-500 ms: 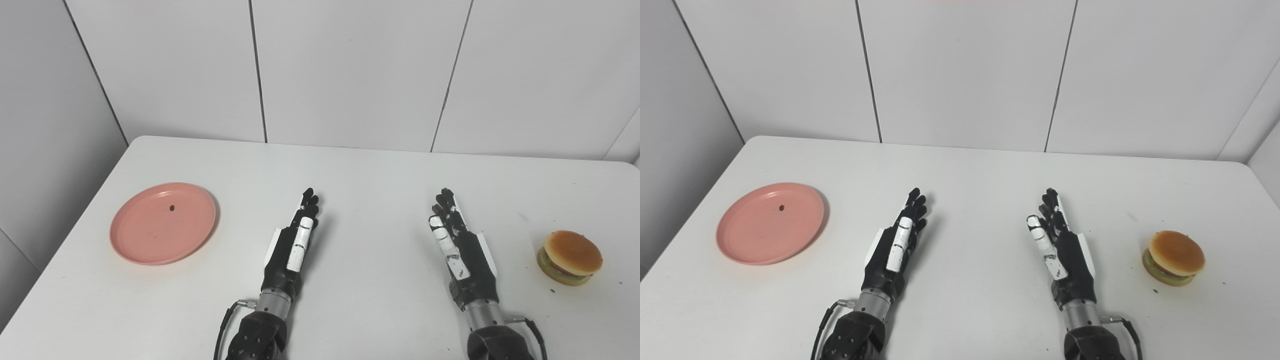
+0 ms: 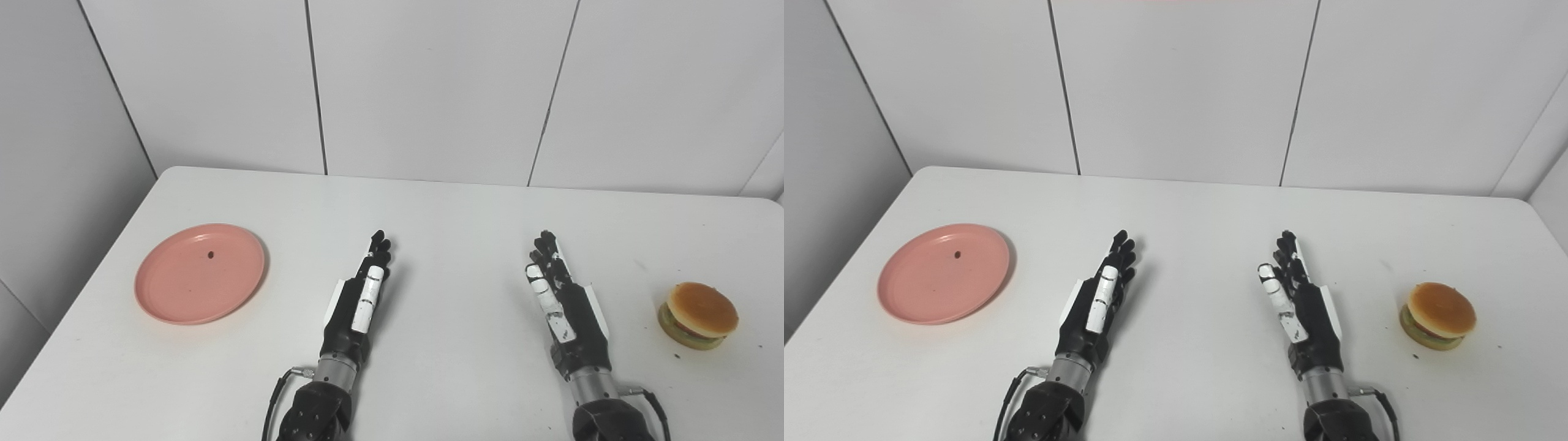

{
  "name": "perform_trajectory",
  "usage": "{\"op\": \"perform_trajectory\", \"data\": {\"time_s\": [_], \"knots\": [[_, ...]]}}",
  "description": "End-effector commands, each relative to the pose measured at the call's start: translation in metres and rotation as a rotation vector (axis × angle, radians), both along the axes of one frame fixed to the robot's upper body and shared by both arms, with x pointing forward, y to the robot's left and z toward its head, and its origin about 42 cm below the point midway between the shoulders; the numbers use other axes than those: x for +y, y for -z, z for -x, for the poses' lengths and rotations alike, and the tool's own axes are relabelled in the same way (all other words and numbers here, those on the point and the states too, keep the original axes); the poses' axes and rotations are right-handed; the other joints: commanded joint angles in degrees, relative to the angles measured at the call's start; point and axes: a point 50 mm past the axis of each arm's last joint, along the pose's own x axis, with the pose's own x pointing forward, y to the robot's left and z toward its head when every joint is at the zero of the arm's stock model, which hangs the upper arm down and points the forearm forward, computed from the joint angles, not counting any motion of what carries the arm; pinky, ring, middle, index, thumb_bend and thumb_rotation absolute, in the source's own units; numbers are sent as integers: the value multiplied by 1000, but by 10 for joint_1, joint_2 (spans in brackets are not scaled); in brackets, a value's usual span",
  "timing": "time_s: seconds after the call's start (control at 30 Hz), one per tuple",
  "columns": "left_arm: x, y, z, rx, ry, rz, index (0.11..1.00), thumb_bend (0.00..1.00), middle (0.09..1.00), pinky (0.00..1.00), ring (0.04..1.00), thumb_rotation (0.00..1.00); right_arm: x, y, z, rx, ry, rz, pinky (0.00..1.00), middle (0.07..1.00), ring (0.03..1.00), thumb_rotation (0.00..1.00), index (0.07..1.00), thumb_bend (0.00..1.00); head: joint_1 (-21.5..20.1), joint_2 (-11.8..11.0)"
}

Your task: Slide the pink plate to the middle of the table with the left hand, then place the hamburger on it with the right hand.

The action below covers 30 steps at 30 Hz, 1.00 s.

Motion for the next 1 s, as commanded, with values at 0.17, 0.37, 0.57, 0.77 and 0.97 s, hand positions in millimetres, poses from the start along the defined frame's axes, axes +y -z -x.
{"op": "perform_trajectory", "data": {"time_s": [0.17, 0.37, 0.57, 0.77, 0.97], "knots": [[5, 8, 4, 6, -1, -5, 1000, 586, 1000, 992, 1000, 1000, 2, -22, -6, -110, -3, -8, 982, 992, 990, 774, 1000, 603, 1, 1], [1, 10, 4, 11, 2, -9, 1000, 591, 1000, 999, 1000, 1000, -2, -21, -6, -104, -9, -11, 981, 996, 991, 773, 1000, 599, 48, -9], [-14, 14, 1, 29, 7, 11, 992, 594, 996, 1000, 1000, 1000, -17, -17, -7, -89, -27, -50, 1000, 1000, 1000, 771, 1000, 593, 115, -26], [-27, 22, -5, 17, -8, -47, 983, 641, 993, 1000, 1000, 1000, -30, -12, -9, -95, -7, -61, 1000, 1000, 1000, 771, 1000, 563, 170, -47], [-31, 20, -10, 3, -25, -30, 977, 621, 992, 999, 1000, 999, -37, -9, -11, -95, 6, -73, 1000, 1000, 1000, 792, 1000, 590, 186, -54]]}}
